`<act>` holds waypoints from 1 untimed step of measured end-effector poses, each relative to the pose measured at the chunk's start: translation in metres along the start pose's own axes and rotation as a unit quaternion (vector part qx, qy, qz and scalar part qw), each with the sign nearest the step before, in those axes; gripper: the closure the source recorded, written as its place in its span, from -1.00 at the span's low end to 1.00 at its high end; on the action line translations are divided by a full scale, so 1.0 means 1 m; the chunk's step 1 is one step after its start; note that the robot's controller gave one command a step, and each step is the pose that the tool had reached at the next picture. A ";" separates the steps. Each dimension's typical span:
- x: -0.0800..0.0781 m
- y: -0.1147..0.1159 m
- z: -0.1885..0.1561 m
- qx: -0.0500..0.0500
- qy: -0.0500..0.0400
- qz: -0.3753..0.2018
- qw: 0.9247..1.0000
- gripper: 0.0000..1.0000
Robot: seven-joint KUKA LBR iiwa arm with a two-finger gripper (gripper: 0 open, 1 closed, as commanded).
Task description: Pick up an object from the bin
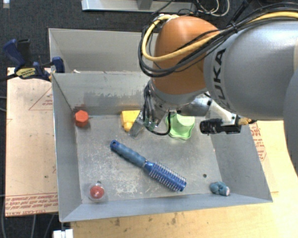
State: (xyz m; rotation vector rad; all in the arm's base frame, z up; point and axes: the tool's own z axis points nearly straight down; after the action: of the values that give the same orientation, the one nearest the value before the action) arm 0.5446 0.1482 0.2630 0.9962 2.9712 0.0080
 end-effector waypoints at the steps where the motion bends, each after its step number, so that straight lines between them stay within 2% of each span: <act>1: 0.001 -0.001 0.004 0.003 0.002 0.000 1.000 -1.00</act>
Offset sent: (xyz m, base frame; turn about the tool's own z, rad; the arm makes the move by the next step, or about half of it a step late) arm 0.0000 0.0000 0.0000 0.0000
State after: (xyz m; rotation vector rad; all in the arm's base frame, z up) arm 0.5434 0.1482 0.2586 0.9977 2.9776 0.0009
